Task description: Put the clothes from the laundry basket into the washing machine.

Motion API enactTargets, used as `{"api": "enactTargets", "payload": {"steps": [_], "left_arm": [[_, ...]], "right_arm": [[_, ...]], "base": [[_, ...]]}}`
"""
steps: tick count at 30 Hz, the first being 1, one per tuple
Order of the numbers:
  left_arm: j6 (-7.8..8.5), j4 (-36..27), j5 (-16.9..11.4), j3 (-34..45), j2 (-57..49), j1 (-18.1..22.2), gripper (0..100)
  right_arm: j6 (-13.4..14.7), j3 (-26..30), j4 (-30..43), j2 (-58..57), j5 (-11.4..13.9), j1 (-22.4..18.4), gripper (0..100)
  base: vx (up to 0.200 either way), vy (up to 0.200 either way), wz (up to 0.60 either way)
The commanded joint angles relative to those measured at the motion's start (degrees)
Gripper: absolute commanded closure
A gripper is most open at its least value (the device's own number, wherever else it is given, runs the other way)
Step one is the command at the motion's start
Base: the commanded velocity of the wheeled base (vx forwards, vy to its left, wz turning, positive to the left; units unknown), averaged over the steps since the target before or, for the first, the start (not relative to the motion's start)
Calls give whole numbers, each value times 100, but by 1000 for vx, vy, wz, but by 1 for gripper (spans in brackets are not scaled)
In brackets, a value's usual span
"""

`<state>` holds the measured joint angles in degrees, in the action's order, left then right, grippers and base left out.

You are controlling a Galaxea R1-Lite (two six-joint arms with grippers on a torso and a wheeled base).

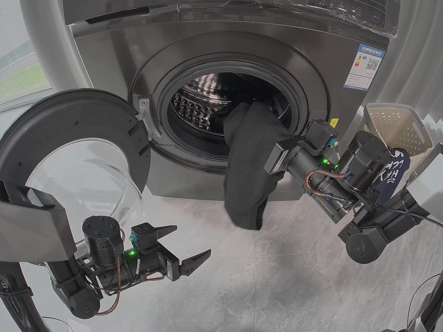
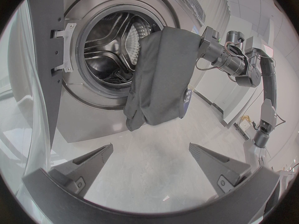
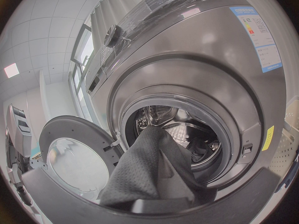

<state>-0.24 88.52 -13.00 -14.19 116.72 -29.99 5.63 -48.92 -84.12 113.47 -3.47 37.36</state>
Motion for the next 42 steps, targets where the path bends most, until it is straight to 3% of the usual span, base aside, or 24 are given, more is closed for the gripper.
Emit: {"api": "enactTargets", "payload": {"steps": [1, 7, 17, 20, 24, 30, 39, 42], "left_arm": [[7, -1, -107, 250, -335, -156, 0], [-11, -1, -177, -260, -343, -517, 0], [-169, -1, 69, -2562, 641, -789, 0], [-187, -1, 69, -2809, 764, -789, 0], [-327, -10, 78, -3037, 861, -789, 0], [-327, -1, 95, -3213, 1080, -798, 0], [-354, -10, 605, -4206, 1599, -640, 0], [-441, -1, 834, -4399, 1625, -569, 0]], "right_arm": [[-1, -21, 9, 26, -83, 25, 100], [-1, 14, 9, 35, -83, 131, 100], [8, 49, 27, 61, -110, 394, 100], [-1, 58, 27, 52, -110, 403, 100], [-1, 111, 27, 52, -110, 403, 100], [8, 137, 27, 52, -118, 526, 100], [26, 331, 27, -18, -118, 702, 100], [26, 454, 18, -62, -118, 702, 100]], "base": [[0, 0, 0], [0, 0, 0], [0, 0, 0], [0, 0, 0], [0, 0, 0], [0, 0, 0], [0, 0, 0], [0, 0, 0]]}}
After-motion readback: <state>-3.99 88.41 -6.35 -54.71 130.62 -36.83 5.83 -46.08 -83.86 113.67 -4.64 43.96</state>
